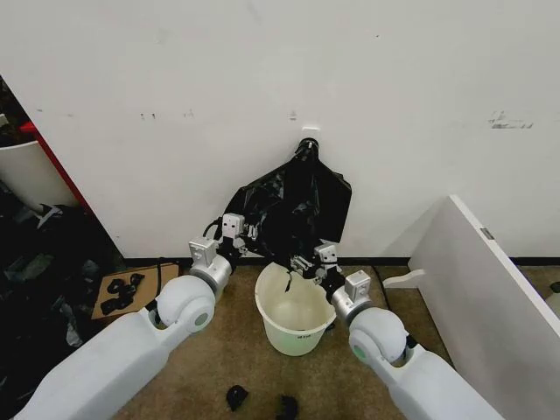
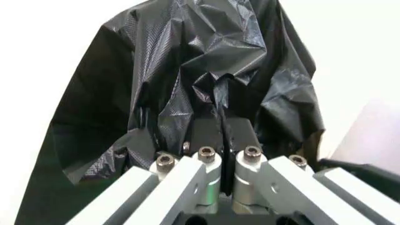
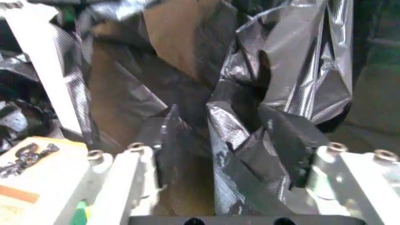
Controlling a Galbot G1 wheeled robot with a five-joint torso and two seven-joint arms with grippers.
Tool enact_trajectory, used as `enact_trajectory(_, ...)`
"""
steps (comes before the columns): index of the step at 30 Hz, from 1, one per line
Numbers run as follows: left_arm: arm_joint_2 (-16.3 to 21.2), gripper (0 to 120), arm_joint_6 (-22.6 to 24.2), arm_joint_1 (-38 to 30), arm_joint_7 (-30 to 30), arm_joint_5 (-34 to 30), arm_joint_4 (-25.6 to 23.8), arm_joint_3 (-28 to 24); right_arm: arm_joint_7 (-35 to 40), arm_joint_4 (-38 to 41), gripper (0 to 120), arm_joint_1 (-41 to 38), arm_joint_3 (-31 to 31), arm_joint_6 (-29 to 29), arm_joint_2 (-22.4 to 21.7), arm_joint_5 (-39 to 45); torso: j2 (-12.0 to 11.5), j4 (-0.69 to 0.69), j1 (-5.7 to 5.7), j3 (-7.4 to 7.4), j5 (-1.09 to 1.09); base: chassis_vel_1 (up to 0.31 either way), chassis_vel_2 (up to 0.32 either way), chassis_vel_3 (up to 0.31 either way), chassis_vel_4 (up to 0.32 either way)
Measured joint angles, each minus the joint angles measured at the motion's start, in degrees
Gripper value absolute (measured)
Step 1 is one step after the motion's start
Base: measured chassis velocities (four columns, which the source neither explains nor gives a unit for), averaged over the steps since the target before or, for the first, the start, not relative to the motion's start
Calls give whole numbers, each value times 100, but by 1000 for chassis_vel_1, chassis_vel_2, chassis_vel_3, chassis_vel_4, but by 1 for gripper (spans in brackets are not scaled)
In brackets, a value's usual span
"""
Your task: Place the garbage bag over the trash bin.
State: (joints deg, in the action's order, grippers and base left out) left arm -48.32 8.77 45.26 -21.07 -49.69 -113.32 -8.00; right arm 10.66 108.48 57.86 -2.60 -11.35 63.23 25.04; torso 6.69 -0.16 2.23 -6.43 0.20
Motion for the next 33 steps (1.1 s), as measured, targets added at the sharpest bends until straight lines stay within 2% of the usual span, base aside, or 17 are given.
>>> enact_trajectory(3, 38, 0, 8, 47, 0, -3, -55, 21, 40, -153, 34, -104, -75, -82, 32, -44, 0, 1, 0, 0, 0, 0, 0, 0, 0)
enact_trajectory(6, 50, 0, 9, 76, 0, -7, -78, 44, 46, -221, 27, -138, -91, -118, 43, -79, 0, 1, 0, 0, 0, 0, 0, 0, 0)
enact_trajectory(12, 90, 0, 12, 216, 0, -12, -139, 181, 224, -346, 1, -154, -47, -281, 86, -222, 0, 1, 0, 0, 0, 0, 0, 0, 0)
enact_trajectory(24, 134, 0, 2, 329, 6, -22, -185, 330, 217, 305, 0, 237, 388, -26, 99, 36, 0, 0, 0, 1, 0, 0, 0, 0, 0)
enact_trajectory(28, 134, 0, -4, 497, 4, -50, -254, 526, 49, 744, 0, 533, 752, 191, 65, 627, 0, 1, 0, 1, 1, 0, 0, 0, 0)
enact_trajectory(30, 188, 0, -8, 768, 10, -105, -470, 778, -14, 1192, 0, 855, 1023, 211, -40, 1264, 0, -1, 0, 1, 1, 0, 0, 0, 0)
enact_trajectory(33, 334, 0, -20, 1302, 43, -121, -957, 1104, -68, 1972, 0, 1513, 1376, 77, -305, 2071, 0, 4, -1, 1, 1, 0, 0, 0, 0)
